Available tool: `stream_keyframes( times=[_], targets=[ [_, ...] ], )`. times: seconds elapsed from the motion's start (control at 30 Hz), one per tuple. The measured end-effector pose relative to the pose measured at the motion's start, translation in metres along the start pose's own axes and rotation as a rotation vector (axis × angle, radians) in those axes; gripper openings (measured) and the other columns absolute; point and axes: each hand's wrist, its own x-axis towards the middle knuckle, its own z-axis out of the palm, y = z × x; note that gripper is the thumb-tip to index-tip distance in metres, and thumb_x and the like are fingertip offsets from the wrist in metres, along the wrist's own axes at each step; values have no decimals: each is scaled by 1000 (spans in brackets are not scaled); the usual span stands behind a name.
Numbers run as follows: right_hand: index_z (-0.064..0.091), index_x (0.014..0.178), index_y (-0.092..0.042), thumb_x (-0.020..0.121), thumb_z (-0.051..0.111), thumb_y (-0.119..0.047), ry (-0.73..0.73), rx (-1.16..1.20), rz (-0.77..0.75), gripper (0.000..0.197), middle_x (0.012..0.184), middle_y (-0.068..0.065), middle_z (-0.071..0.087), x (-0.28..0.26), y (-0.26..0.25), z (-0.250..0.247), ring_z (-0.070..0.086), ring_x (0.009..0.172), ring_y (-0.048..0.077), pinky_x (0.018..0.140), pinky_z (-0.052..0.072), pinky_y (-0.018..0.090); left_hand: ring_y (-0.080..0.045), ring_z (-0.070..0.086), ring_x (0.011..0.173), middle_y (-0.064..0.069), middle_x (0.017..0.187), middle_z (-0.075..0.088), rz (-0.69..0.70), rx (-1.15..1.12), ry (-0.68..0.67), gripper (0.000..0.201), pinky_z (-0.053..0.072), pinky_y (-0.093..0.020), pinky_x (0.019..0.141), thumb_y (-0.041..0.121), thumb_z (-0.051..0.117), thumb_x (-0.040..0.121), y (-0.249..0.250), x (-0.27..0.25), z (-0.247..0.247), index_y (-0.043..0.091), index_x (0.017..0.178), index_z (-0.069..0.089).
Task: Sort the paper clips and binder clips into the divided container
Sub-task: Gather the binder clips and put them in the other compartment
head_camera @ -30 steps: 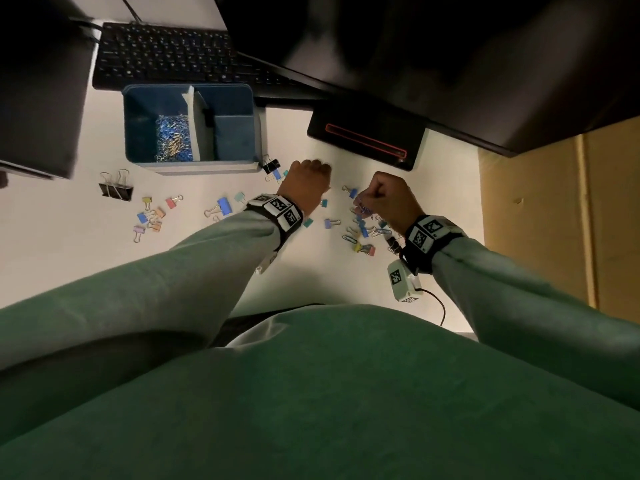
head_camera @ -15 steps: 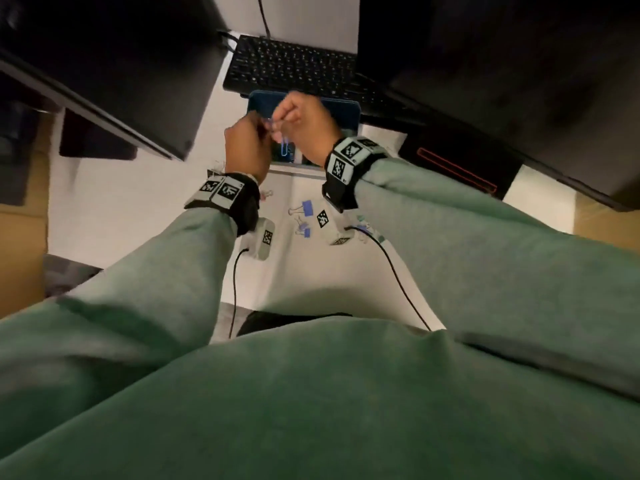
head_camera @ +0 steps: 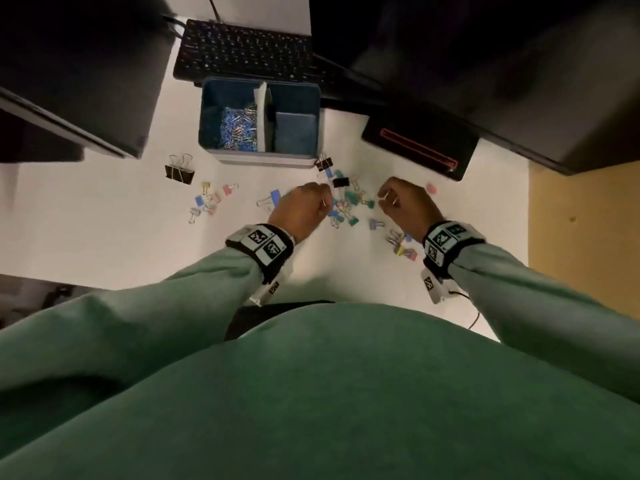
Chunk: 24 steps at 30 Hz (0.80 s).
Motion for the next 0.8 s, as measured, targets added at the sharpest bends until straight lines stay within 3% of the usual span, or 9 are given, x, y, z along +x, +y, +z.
stream_keyframes(
  times=[0.1,0.23,0.3,0.43,0.53,0.6,0.73,0.8],
  targets=[
    [57,101,-18,83,67,-23,-101,-191,5,21,100,3,57,-17,32,10,60,87,27,77,51,38,-34,62,85,-15,98,62,26,139,-105,17,52,-42,72,19,51,92,12,9,30,9,102,60],
    [56,106,-13,85,63,-17,-109,-285,-22,23,108,9,52,-27,49,16,58,89,29,77,50,36,-37,61,86,-17,103,59,85,272,-92,28,53,-43,71,11,52,90,9,12,45,7,118,55],
    [57,105,-11,86,60,-13,-106,-288,-52,19,106,10,53,-30,54,13,59,88,28,77,49,32,-35,61,82,-15,98,59,49,246,-47,26,54,-43,69,5,52,88,-2,9,46,8,113,57],
    [58,100,-16,86,64,-16,-112,-172,-65,15,101,5,56,-37,62,4,60,86,23,77,52,38,-33,61,77,-13,98,59,1,208,-7,27,55,-42,68,4,55,85,-11,5,45,11,110,58],
    [56,94,-19,85,67,-23,-54,-126,-42,15,96,-1,55,-41,63,-1,58,83,17,73,52,36,-30,60,79,-10,96,59,24,204,-20,23,53,-39,70,16,65,83,0,3,48,11,104,57],
    [58,97,-17,84,69,-30,-94,-213,-72,22,99,-1,55,-44,61,1,57,84,17,72,49,33,-27,60,77,-9,94,61,-5,224,-32,23,53,-39,72,24,69,83,7,2,53,10,99,58],
    [59,101,-12,88,63,-28,-150,-332,-121,21,112,5,53,-42,51,19,54,103,23,76,43,32,-29,61,80,-11,94,63,-60,225,-27,7,51,-37,73,13,57,89,13,5,59,9,94,59],
    [59,96,-10,90,59,-23,-146,-318,-114,14,108,7,53,-38,45,24,55,100,26,75,45,34,-30,61,79,-11,94,64,-74,214,-43,9,50,-37,73,12,53,90,14,7,57,8,94,60]
  ],
)
